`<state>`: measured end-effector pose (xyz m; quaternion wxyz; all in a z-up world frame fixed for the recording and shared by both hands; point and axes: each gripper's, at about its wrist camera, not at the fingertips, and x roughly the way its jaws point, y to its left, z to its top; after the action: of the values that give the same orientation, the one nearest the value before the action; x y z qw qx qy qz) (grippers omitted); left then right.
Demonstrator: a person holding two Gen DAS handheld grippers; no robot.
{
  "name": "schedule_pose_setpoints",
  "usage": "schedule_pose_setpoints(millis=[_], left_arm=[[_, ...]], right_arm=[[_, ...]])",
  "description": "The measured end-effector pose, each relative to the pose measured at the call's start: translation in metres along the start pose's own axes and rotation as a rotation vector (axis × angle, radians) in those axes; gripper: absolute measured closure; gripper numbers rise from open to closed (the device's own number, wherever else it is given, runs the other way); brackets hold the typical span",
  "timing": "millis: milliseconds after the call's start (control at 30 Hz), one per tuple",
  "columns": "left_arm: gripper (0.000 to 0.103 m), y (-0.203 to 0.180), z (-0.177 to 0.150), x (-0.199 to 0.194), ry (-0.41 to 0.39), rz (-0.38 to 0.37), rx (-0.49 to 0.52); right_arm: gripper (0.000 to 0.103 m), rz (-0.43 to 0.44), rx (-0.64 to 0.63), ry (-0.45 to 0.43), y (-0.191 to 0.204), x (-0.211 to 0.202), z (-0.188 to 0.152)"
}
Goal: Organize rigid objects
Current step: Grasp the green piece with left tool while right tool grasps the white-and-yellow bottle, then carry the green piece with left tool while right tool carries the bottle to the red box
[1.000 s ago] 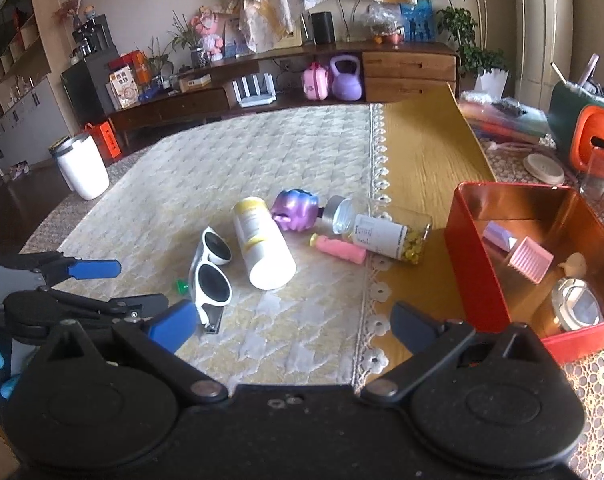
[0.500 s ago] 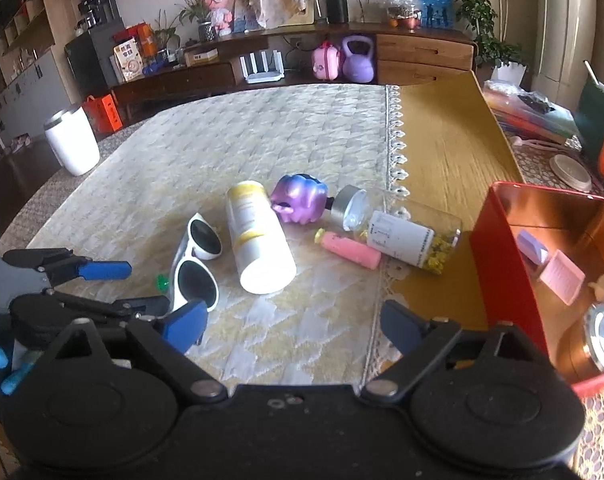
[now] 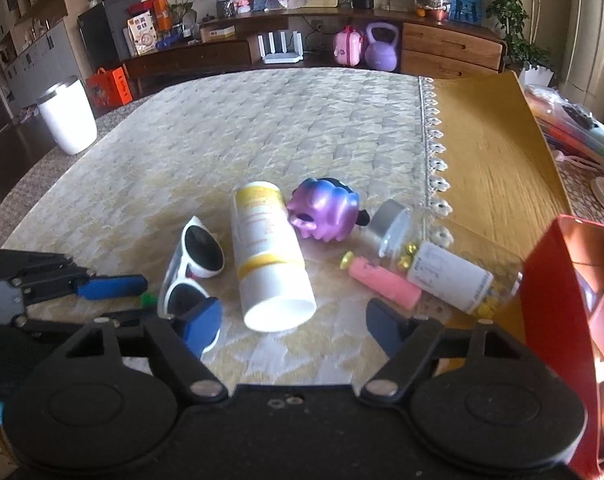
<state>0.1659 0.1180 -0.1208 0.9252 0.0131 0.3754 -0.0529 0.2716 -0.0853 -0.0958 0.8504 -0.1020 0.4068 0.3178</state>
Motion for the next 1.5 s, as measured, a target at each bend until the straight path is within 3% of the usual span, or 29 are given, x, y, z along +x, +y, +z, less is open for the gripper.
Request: schedule_pose_setpoints(millis=[233, 467, 533, 700, 1500], left_arm=[[0.087, -0.004, -0.002, 0.001, -0.010, -0.002, 0.025], [0.088, -0.005, -0.002, 0.002, -0.014, -0.001, 0.027], [0.088, -0.004, -0.002, 0.002, -0.013, 0.000, 0.021], [0.089, -0.004, -0.002, 0.001, -0.012, 0.005, 0.012], [0.089, -0.020, 0.011, -0.053, -0.028, 0.061, -0.044]], right_arm=[[0.029, 0.001, -0.015, 0.029, 0.008, 0.026, 0.012], [0.033, -0.006, -0.050, 0.039, 0.021, 0.043, 0.019], [0.048, -0.008, -0.052, 0.042, 0.022, 0.045, 0.018], [0.054, -0.030, -0.064, 0.025, 0.024, 0.041, 0.016], [0.059, -0.048, -0.012, -0.094, 0.016, -0.054, -0.027]])
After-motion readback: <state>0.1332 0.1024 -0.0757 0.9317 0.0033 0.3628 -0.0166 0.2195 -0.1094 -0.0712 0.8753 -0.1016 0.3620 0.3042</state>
